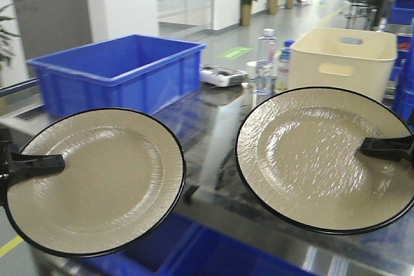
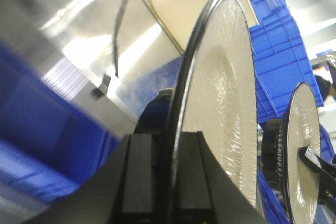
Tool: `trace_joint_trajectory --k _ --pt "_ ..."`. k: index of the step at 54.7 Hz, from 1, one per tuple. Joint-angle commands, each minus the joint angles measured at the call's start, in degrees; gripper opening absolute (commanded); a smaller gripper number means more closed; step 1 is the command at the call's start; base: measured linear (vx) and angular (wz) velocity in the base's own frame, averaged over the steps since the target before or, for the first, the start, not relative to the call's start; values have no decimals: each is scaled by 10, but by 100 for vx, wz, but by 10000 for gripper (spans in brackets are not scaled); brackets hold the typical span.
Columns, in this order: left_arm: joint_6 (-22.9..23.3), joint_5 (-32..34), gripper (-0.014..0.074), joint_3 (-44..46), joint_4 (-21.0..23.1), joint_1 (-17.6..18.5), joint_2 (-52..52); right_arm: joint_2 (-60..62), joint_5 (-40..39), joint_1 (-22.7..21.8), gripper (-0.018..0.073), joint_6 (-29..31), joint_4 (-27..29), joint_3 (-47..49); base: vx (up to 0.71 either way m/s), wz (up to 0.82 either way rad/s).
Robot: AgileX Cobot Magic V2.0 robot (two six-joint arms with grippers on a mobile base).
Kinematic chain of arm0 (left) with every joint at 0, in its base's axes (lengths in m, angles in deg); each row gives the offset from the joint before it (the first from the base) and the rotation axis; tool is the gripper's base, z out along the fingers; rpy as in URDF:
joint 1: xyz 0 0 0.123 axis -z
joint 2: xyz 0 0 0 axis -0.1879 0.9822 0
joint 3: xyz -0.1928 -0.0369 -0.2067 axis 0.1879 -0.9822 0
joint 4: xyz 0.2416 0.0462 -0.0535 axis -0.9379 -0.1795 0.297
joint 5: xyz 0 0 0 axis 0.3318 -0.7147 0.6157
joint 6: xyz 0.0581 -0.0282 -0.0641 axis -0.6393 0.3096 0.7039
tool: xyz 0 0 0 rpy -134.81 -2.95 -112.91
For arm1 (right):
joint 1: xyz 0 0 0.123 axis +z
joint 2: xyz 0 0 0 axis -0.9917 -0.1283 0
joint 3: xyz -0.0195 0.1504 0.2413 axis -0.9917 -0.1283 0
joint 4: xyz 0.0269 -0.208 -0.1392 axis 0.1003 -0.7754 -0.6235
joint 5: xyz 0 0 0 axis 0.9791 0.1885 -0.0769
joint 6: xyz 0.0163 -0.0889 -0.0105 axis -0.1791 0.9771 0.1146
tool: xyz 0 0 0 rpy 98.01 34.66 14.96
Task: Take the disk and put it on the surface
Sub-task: 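Hold both plates raised while the base drives to the steel table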
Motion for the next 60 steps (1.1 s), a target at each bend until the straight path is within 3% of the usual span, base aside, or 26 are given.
trace_joint_trajectory --k 1,35,60 --pt "8 -28 -1 19 81 3 -23 19 3 -4 -9 0 68 20 39 -50" --pt "8 -28 -1 19 81 3 -23 19 3 -4 -9 0 68 20 33 -54" --pt "8 -27 -1 19 81 3 -23 19 3 -4 -9 0 68 20 15 -38"
